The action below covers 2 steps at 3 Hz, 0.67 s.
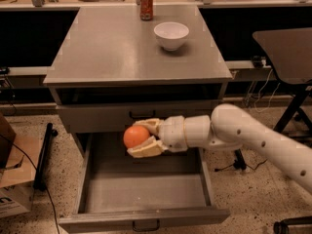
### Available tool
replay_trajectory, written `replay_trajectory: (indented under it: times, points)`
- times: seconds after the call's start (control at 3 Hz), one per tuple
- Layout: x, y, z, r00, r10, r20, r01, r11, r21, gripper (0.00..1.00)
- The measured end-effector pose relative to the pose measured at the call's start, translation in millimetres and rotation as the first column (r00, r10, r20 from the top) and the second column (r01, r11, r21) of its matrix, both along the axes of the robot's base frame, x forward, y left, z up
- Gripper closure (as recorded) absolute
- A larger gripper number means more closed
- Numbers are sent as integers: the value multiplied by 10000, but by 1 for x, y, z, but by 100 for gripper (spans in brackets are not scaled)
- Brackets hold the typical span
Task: Pick orange from middle drawer and place on counter
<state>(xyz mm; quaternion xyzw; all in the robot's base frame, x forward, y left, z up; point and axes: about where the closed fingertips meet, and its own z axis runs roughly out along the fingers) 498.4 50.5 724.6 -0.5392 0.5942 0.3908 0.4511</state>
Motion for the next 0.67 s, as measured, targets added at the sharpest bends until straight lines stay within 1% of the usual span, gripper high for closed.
replay_trajectory:
  times: [0.33, 0.67]
  points:
    - [16, -2, 110, 9840, 458, 1724, -285, 9945, -1012, 100]
    - [23, -1, 203, 9435, 875, 3195, -218, 9788, -2036, 100]
